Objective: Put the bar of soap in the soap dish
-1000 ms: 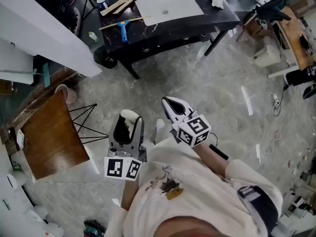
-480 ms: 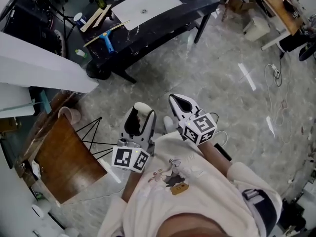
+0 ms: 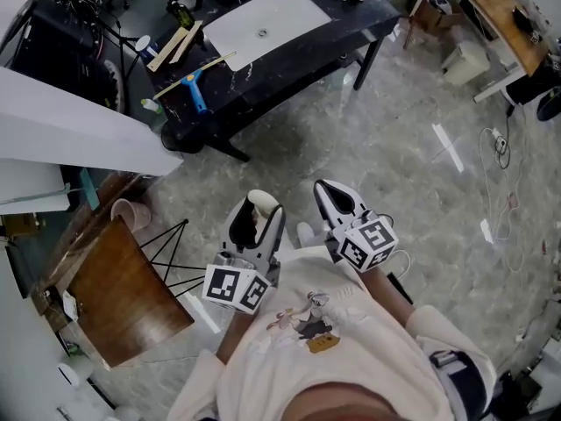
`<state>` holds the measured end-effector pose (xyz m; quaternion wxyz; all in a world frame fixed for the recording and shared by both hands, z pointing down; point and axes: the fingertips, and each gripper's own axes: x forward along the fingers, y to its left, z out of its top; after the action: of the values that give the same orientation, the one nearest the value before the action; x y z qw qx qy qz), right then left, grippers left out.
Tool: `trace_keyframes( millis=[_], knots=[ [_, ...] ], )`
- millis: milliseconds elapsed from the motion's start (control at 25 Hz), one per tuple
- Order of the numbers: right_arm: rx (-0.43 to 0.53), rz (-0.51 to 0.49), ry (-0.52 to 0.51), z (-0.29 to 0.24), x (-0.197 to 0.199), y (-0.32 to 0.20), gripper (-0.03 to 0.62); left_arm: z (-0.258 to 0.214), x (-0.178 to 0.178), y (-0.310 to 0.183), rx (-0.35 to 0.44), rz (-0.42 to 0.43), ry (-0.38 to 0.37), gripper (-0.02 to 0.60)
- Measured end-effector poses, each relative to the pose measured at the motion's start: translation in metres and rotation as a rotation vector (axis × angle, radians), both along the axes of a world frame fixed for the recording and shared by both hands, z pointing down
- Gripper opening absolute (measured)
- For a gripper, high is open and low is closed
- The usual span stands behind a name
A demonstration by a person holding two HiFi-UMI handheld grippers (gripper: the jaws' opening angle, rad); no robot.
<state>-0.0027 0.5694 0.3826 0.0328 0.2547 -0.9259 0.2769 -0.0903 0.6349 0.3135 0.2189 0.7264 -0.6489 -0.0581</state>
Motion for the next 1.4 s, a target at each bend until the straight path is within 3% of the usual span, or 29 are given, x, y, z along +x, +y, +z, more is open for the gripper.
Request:
trace_keyframes(
  millis=[320, 880, 1400],
  knots=[
    [-0.017, 0.096, 0.028, 0.005, -0.02, -0.078, 0.006, 0.001, -0.033, -0.084, 0.03, 0.075, 0.021, 0.259],
    [0.054, 0.289, 0.063, -0.029, -0.094, -0.253, 0.006, -0.013, -0.107, -0.268, 0.091, 0.32, 0.073, 0.259],
    [-0.021, 0.515, 0.085, -0.008, -0.075, -0.303, 0.006, -0.007, -0.112, -0.355, 0.068, 0.491, 0.082, 0.259]
  ],
)
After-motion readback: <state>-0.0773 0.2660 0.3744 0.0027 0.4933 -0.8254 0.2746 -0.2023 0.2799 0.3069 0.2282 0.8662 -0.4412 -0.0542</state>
